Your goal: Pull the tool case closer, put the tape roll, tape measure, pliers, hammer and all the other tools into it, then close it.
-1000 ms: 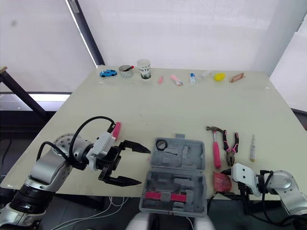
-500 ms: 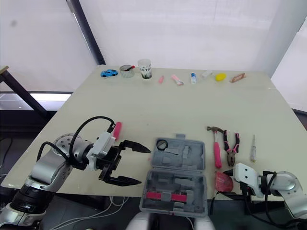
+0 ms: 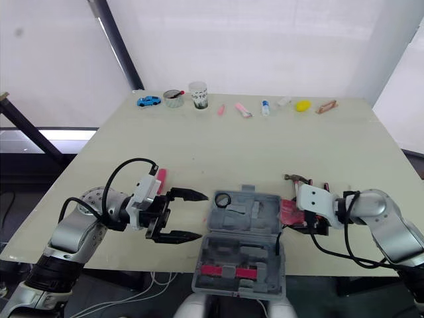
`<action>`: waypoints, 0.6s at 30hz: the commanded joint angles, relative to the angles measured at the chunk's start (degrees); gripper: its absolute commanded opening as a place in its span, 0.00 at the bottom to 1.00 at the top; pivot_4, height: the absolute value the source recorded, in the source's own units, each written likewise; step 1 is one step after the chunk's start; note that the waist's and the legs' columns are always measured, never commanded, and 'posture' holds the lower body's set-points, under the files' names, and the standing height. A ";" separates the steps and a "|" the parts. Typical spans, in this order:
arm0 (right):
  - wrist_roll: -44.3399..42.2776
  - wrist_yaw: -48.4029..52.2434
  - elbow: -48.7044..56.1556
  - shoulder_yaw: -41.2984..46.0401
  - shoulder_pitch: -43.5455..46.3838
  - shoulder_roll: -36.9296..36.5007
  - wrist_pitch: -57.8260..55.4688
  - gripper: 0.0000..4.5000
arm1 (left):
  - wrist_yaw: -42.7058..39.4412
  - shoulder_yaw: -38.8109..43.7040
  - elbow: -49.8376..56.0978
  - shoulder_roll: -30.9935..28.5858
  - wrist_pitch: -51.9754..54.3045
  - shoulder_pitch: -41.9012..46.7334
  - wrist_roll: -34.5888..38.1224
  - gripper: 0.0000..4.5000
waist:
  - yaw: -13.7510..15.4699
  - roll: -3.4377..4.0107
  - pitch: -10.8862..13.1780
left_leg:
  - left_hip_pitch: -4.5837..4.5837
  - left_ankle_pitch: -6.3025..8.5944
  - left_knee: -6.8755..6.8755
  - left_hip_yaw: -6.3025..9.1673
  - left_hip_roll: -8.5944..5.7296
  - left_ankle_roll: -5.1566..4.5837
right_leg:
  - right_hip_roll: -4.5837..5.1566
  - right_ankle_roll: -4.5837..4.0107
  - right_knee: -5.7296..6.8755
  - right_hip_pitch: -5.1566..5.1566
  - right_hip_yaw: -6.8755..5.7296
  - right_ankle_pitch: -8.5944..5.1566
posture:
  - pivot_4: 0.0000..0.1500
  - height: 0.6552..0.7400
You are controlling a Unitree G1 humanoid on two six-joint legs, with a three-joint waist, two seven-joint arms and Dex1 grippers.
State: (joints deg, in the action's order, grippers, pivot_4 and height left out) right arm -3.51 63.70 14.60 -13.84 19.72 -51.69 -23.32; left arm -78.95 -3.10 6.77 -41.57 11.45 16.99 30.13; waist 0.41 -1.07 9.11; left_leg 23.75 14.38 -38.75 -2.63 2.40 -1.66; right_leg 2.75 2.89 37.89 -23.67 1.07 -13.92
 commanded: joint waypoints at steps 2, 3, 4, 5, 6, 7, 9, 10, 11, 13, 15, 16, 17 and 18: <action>6.37 1.76 -1.80 -7.04 9.17 1.27 -4.20 0.65 | 1.20 3.31 -1.86 -1.10 -2.05 0.51 -1.22 1.00 | 0.10 0.00 0.00 | 0.01 0.00 0.00 -0.01 0.00 0.00 | 0.00 0.00 -0.01 -0.01 0.00 0.00 | 1.00 1.00; 7.61 2.53 -2.72 -8.83 10.91 1.53 -4.79 0.65 | 1.25 3.88 -2.20 -1.46 -2.15 0.34 -1.26 1.00 | 0.10 0.00 0.00 | 0.01 0.00 0.00 -0.01 0.00 0.00 | 0.00 0.00 -0.01 -0.01 0.00 0.00 | 1.00 1.00; 8.59 3.75 -3.79 -10.61 12.47 1.79 -5.07 0.65 | 1.25 4.43 -2.45 -1.87 -2.29 0.06 -1.30 1.00 | 0.22 0.00 0.01 | 0.02 0.00 0.00 -0.02 0.00 0.00 | 0.00 0.00 -0.02 -0.02 0.00 0.00 | 1.00 1.00; 10.08 4.59 -5.08 -12.39 13.93 2.03 -4.86 0.65 | 1.31 4.92 -2.61 -2.16 -2.40 -0.25 -1.35 1.00 | 0.29 0.00 0.01 | 0.03 0.00 0.00 -0.01 0.00 0.00 | 0.01 0.00 -0.02 -0.02 -0.02 0.00 | 1.00 1.00; 11.45 5.10 -6.39 -13.86 15.17 2.35 -4.34 0.65 | 1.38 5.34 -2.70 -2.33 -2.55 -0.47 -1.34 1.00 | 0.33 0.00 0.01 | 0.05 0.00 0.01 0.00 0.00 0.00 | 0.01 0.00 -0.02 -0.02 -0.04 0.00 | 1.00 1.00; 12.59 5.36 -7.64 -15.04 16.34 2.94 -4.29 0.65 | 1.58 5.72 -2.76 -2.43 -2.66 -0.63 -1.27 1.00 | 0.25 0.01 0.01 | 0.06 0.00 0.01 0.01 0.00 0.00 | 0.02 0.00 -0.02 -0.03 -0.05 0.00 | 1.00 1.00; 15.28 5.02 -10.17 -17.42 18.94 4.80 -4.47 0.65 | 2.13 6.40 -2.50 -2.60 -2.47 -1.12 -1.01 1.00 | 0.22 0.01 0.02 | 0.06 0.00 0.01 -0.03 0.00 0.00 | 0.02 -0.02 -0.02 -0.05 -0.03 -0.01 | 1.00 1.00; 16.30 5.02 -11.38 -18.42 20.00 5.73 -3.98 0.65 | 2.33 6.72 -2.30 -2.64 -2.33 -1.41 -0.95 1.00 | 0.18 0.01 0.02 | 0.06 0.00 0.00 -0.04 0.01 0.00 | 0.02 -0.02 -0.01 -0.05 -0.03 -0.01 | 1.00 1.00; 17.11 5.23 -12.35 -19.28 20.83 6.64 -3.88 0.65 | 2.55 7.02 -2.04 -2.70 -2.16 -1.79 -0.87 1.00 | 0.17 0.02 0.02 | 0.05 0.00 0.00 -0.05 0.00 0.00 | 0.02 -0.02 0.00 -0.05 -0.03 -0.01 | 1.00 1.00; 18.98 5.27 -13.72 -20.71 21.83 8.09 -5.02 0.65 | 2.93 7.40 -1.47 -2.86 -2.03 -2.64 -0.89 1.00 | 0.17 0.02 0.02 | 0.05 0.00 0.00 -0.04 0.01 0.00 | 0.01 -0.01 0.02 -0.06 -0.03 0.00 | 1.00 1.00; 20.56 4.81 -15.16 -21.61 22.45 9.51 -5.50 0.65 | 3.29 7.62 -0.99 -3.02 -1.93 -3.32 -0.87 1.00 | 0.16 0.01 0.02 | 0.05 0.00 0.01 -0.03 0.01 0.00 | 0.01 0.07 0.03 -0.06 -0.04 0.04 | 1.00 1.00; 21.15 4.73 -15.80 -22.06 22.74 10.34 -5.82 0.65 | 3.51 7.72 -0.72 -3.04 -1.90 -3.66 -0.86 1.00 | 0.18 0.02 0.02 | 0.06 0.00 0.01 -0.03 0.01 0.00 | 0.01 0.07 0.02 -0.06 -0.04 0.05 | 1.00 1.00; 21.89 4.66 -16.27 -22.48 22.99 11.06 -6.19 0.65 | 3.78 7.79 -0.49 -3.02 -2.02 -3.95 -0.99 1.00 | 0.23 0.02 0.02 | 0.06 0.00 0.01 -0.04 0.01 0.00 | 0.02 0.07 0.01 -0.07 -0.04 0.05 | 1.00 1.00; 22.41 4.54 -16.50 -22.63 23.09 11.92 -7.24 0.65 | 3.93 7.85 -0.26 -2.99 -2.35 -4.30 -1.17 1.00 | 0.23 0.02 0.02 | 0.07 0.00 0.01 -0.04 0.01 0.00 | 0.02 0.08 0.01 -0.06 -0.04 0.05 | 1.00 1.00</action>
State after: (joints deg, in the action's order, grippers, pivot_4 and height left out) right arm 17.33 68.40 -2.30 -36.34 41.48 -40.53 -29.17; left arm -75.61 2.98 4.00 -43.84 9.69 12.91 28.69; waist 0.64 -1.06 9.13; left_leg 23.82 14.38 -38.74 -2.67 2.41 -1.66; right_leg 2.77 2.97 37.90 -23.74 1.03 -13.87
